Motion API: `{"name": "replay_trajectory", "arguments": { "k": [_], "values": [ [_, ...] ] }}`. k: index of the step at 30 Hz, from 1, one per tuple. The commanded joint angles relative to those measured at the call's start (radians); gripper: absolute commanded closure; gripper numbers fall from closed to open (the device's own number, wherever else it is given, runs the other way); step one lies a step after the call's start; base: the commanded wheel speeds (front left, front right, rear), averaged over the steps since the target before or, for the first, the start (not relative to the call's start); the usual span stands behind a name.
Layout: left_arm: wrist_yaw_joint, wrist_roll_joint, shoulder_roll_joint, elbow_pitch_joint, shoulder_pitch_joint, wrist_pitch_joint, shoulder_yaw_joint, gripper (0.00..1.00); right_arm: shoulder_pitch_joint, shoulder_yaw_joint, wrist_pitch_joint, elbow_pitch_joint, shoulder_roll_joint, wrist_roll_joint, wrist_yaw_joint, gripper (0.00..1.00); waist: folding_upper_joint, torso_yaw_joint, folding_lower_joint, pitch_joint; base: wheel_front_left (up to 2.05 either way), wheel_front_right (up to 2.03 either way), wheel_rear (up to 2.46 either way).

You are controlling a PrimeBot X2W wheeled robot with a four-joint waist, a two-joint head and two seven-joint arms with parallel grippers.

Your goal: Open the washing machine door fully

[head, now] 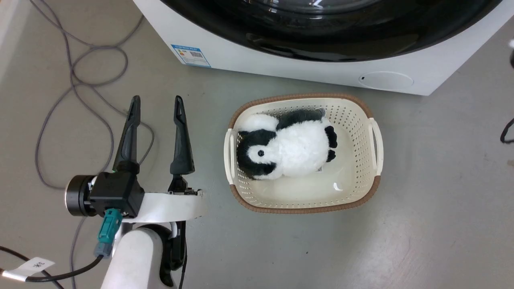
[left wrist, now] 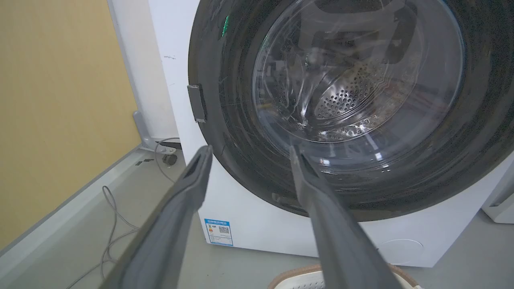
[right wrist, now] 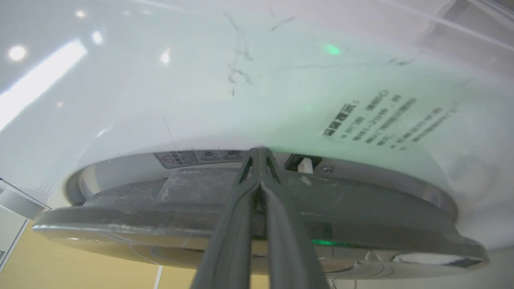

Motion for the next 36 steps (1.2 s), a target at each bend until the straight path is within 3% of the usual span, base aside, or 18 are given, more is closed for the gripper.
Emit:
{"name": "replay_trajectory", "arguments": {
  "k": [1,5,16,36],
  "values": [
    [0.006,-0.006,0.000,-0.004,-0.022,-0.009,-0.003,0.00,-0.030,0.016,0.020,0.012,0.005,0.027,0.001,1.00,0.0000,0.002,-0.0001,0.002,0.00,0.00,0.00],
    [0.008,-0.009,0.000,0.002,-0.026,-0.017,-0.003,0.00,-0.028,0.044,0.091,0.007,-0.001,0.073,0.001,1.00,0.0000,0.001,-0.0001,-0.002,0.00,0.00,0.00],
    [-0.005,0.001,0.000,0.018,0.009,-0.017,0.014,0.00,0.118,0.106,0.199,-0.086,0.001,0.056,0.001,1.00,0.0000,-0.026,-0.0001,-0.072,0.00,0.00,0.00],
    [-0.052,0.042,0.000,0.071,0.129,-0.017,0.049,0.00,0.529,0.211,0.367,-0.366,0.062,0.086,0.001,1.00,0.0000,-0.077,-0.0001,-0.260,0.00,0.00,0.00]
  ]
}}
